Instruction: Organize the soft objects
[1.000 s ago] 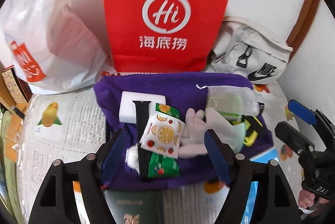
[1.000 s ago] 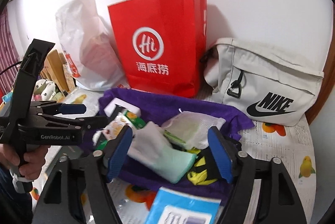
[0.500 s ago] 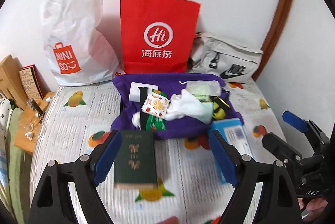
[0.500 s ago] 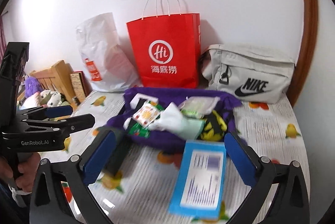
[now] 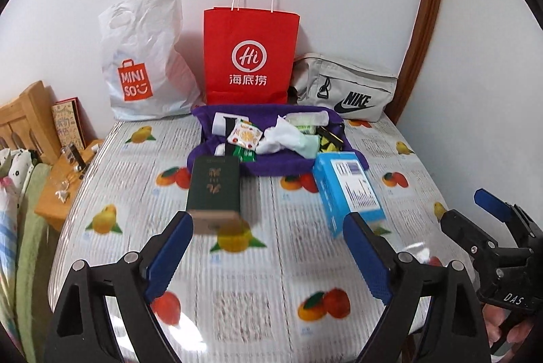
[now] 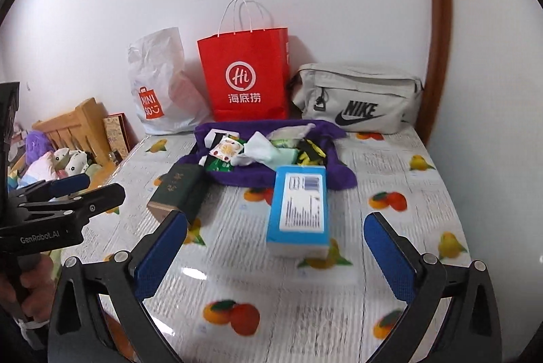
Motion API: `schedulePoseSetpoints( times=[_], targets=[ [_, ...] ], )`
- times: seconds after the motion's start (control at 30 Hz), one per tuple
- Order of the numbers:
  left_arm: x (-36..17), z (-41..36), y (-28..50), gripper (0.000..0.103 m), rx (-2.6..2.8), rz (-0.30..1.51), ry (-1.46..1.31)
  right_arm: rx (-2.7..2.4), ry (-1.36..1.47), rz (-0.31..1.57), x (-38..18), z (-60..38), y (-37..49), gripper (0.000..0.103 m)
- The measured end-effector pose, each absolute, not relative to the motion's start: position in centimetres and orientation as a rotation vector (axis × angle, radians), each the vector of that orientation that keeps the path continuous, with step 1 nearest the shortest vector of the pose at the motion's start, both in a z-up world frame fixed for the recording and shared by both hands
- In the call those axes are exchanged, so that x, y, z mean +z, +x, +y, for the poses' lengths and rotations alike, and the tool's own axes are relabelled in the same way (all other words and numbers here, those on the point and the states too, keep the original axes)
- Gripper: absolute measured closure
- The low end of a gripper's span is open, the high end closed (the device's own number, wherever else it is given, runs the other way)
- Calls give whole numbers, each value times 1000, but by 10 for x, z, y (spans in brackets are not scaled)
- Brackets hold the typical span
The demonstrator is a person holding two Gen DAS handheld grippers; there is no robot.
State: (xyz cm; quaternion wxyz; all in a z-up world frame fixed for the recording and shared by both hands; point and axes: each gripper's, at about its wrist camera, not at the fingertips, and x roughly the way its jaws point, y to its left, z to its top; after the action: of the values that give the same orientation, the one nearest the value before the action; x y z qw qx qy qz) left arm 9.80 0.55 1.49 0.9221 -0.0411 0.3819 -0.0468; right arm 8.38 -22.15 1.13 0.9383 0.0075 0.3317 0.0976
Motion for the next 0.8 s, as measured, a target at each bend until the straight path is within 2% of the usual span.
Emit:
schedulePoseSetpoints(
  times=[0.8],
  targets=[
    [10,8,50,13,-58,758,-84,189,21,650,4,-222,32,0]
  ],
)
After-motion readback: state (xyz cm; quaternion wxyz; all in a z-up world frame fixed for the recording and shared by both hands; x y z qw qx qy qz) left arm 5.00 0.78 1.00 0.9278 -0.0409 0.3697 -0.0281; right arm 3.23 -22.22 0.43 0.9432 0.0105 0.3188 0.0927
